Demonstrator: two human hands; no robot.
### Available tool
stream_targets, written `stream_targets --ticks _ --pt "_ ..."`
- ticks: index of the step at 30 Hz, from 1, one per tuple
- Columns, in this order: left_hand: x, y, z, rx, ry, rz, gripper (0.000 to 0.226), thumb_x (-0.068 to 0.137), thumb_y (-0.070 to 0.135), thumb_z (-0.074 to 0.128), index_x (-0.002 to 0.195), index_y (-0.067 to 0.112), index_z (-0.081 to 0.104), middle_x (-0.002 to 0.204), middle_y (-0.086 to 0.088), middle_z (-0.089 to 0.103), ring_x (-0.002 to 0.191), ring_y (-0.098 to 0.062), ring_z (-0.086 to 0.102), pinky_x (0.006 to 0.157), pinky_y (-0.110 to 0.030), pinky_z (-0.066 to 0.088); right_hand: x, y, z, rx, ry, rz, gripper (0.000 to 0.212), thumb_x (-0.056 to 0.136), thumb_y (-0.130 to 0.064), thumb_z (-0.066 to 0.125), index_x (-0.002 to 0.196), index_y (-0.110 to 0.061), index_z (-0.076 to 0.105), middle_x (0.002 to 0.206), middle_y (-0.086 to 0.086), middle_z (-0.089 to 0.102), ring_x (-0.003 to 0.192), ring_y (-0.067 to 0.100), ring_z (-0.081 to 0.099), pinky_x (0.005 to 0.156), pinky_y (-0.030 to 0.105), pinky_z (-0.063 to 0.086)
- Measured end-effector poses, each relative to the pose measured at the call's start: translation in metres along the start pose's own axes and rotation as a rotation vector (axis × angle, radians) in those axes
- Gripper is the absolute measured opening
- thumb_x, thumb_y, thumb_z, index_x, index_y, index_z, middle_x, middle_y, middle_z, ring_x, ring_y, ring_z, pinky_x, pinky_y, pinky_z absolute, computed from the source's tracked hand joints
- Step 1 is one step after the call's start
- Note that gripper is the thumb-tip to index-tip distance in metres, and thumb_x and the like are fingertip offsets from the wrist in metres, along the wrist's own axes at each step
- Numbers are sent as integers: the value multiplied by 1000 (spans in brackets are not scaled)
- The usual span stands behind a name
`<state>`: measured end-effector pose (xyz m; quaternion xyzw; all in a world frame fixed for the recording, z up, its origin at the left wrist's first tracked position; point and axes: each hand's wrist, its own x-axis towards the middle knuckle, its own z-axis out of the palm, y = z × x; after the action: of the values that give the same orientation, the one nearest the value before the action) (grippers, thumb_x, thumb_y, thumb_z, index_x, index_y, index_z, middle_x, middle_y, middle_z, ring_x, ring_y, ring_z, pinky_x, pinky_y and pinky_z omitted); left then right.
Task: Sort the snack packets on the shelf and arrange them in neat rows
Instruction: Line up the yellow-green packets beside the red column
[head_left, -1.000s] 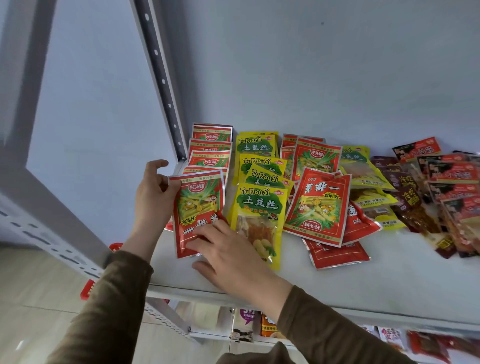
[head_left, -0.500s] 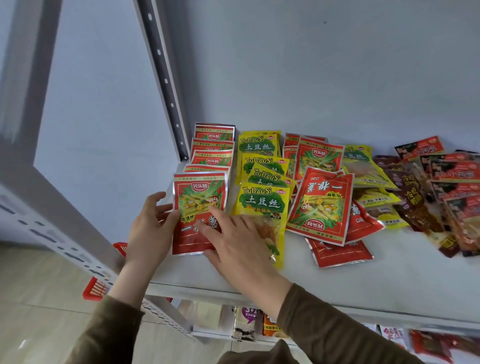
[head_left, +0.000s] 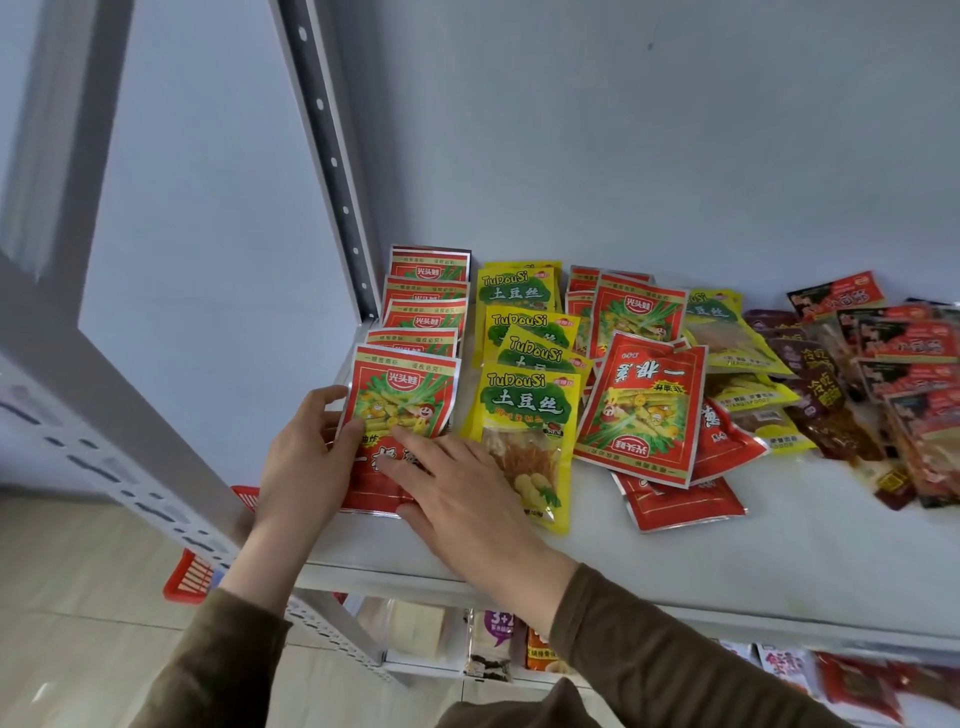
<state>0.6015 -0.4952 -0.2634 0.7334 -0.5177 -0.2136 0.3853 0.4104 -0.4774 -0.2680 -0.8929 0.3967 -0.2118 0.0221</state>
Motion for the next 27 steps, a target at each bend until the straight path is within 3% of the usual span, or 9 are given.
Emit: stream_targets --ticks 2,4,9,13,17,20,22,25,27 --pt "-1 1 -1 16 0 1 33 103 36 56 135 40 48 108 12 64 84 -4 63 61 -24 48 0 1 2 21 -2 -11 48 94 -30 65 140 -27 51 155 0 42 123 24 48 105 42 43" --pt "-2 3 -1 20 -6 -2 37 103 39 55 139 39 45 111 10 63 85 -8 63 62 -24 48 1 3 2 42 -6 -27 47 95 -29 64 140 -27 51 156 0 42 122 24 49 103 42 44" --pt "-8 9 -1 6 5 20 50 99 46 60 143 34 41 132 5 62 108 -15 60 90 -44 56 -1 5 -3 47 -21 -37 47 96 -28 62 142 -28 50 159 -3 38 121 23 48 104 42 43" --pt "-10 13 -4 -42 21 9 54 98 45 63 145 30 40 142 2 57 121 -18 58 101 -50 52 -3 4 -13 35 35 27 46 100 -43 50 144 -31 48 162 -7 33 124 21 48 103 41 41" --pt "-14 25 -5 17 68 66 57 100 43 61 149 29 38 151 1 46 135 -21 48 101 -42 44 -3 13 -30 96 148 119 39 104 -43 46 140 -29 54 150 -9 46 129 16 46 109 39 40" --pt "-21 50 0 78 153 262 52 101 34 58 149 22 41 154 -2 43 141 -21 40 108 -42 38 -5 32 -44 351 312 311 38 106 -37 48 140 -22 55 147 -7 48 138 10 39 115 29 31" --pt "-27 73 14 83 129 455 46 102 25 57 146 20 46 152 -1 47 140 -17 39 111 -35 34 -8 47 -52 600 413 507 42 106 -41 44 144 -25 48 151 -12 43 142 3 34 116 23 26" --pt "-33 107 51 193 -118 698 42 103 22 53 146 22 51 154 2 49 144 -14 38 119 -33 30 -2 72 -62 923 495 756 44 105 -53 39 146 -37 44 153 -19 41 139 1 39 116 30 32" --pt "-32 121 83 365 -288 794 47 106 30 48 152 24 46 164 2 38 155 -18 24 128 -40 16 9 93 -67 990 542 834 43 106 -51 38 146 -37 46 152 -17 44 139 5 42 114 34 36"
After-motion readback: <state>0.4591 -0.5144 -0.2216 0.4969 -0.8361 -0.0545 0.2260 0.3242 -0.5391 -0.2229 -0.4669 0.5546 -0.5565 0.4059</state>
